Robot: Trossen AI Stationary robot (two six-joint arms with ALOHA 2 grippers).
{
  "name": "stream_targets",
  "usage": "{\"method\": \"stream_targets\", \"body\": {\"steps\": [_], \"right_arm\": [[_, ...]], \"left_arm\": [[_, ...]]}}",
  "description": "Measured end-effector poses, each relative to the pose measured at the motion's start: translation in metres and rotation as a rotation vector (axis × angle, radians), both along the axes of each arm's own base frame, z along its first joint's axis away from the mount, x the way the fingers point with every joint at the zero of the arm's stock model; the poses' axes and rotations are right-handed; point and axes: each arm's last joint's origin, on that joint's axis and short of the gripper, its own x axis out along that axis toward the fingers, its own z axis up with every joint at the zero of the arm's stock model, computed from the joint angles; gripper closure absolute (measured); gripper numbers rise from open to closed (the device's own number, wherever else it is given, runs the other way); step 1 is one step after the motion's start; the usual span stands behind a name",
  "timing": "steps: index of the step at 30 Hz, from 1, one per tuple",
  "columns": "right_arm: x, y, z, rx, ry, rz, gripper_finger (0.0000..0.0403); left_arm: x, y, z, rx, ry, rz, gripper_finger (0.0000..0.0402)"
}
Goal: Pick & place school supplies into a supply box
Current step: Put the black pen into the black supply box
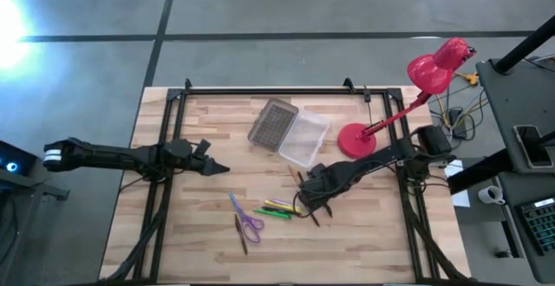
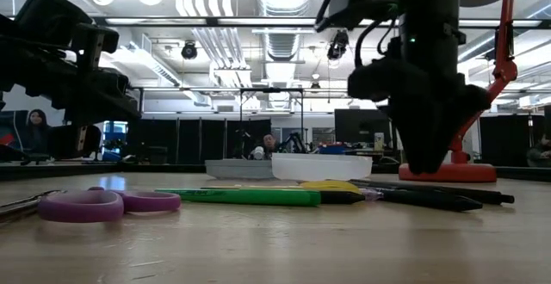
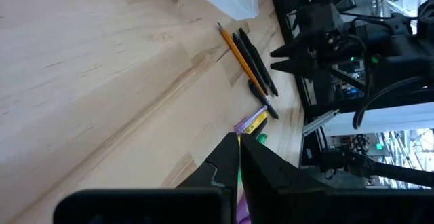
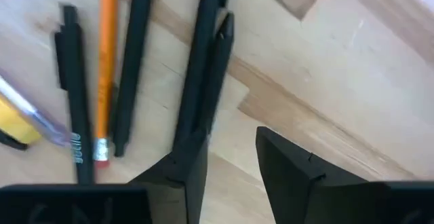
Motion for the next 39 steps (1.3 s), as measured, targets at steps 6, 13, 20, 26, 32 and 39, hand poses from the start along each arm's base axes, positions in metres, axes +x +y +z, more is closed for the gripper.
{"method": "stream_targets", "body": {"steps": [6, 13, 20, 26, 32, 39], "right_arm": [[-0.001, 0.005, -0.003, 0.003, -0.003, 0.010, 0.0273], [0.006, 0.006, -0.012, 0.012, -0.044, 0.004, 0.0275], [0.003, 0.005, -0.018, 0.007, -0.030, -0.035, 0.0273], [-0.001, 0.004, -0.021, 0.003, -0.016, -0.032, 0.0286], [-0.003, 0.003, -0.023, -0.002, -0.006, -0.037, 0.0320], [-0.001, 0.004, -0.022, 0.001, -0.022, 0.004, 0.0366]], "left_arm": [[0.000, 0.000, 0.000, 0.000, 0.002, 0.000, 0.0402], [0.000, 0.000, -0.002, -0.001, 0.013, 0.000, 0.0402], [0.000, 0.000, -0.004, -0.002, 0.020, 0.000, 0.0402], [0.000, 0.000, -0.004, -0.002, 0.020, 0.000, 0.0402], [0.000, 0.000, -0.004, -0.002, 0.020, 0.000, 0.0402], [0.000, 0.000, -0.004, -0.002, 0.020, 0.000, 0.0402]]}}
